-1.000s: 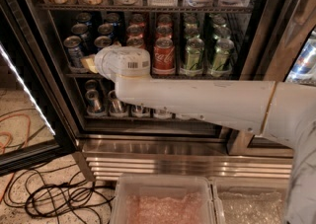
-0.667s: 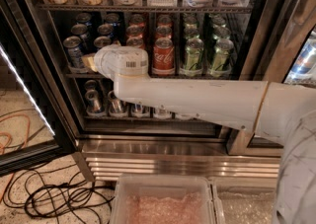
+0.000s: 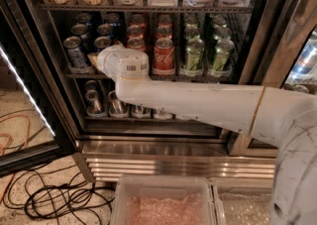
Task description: Pick pepsi can from middle shelf of fridge
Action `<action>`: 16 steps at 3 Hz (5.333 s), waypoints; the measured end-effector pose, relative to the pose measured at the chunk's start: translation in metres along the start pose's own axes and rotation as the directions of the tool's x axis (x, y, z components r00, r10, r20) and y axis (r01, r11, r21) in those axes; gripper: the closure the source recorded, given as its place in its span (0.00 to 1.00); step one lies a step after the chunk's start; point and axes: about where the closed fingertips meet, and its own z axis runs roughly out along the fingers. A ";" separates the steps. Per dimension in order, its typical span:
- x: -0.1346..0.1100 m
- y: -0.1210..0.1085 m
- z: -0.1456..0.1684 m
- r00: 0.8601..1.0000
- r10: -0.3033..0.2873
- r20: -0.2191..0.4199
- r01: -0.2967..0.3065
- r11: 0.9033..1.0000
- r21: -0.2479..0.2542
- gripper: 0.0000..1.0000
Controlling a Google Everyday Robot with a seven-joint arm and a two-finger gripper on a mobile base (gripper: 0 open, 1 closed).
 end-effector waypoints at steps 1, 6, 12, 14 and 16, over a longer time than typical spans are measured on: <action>0.001 -0.002 -0.004 0.999 -0.028 0.021 0.028 0.999 0.021 0.65; -0.008 0.001 -0.021 0.999 -0.019 0.047 0.020 1.000 -0.023 1.00; -0.026 0.026 -0.126 0.997 0.062 -0.054 -0.070 0.985 -0.156 1.00; -0.027 0.026 -0.128 0.992 0.105 -0.073 -0.115 0.980 -0.161 1.00; 0.018 0.068 -0.187 0.959 0.145 -0.243 -0.181 0.974 -0.134 1.00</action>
Offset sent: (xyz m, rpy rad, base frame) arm -0.0107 -0.0118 -0.0007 0.0166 -0.0495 -0.0378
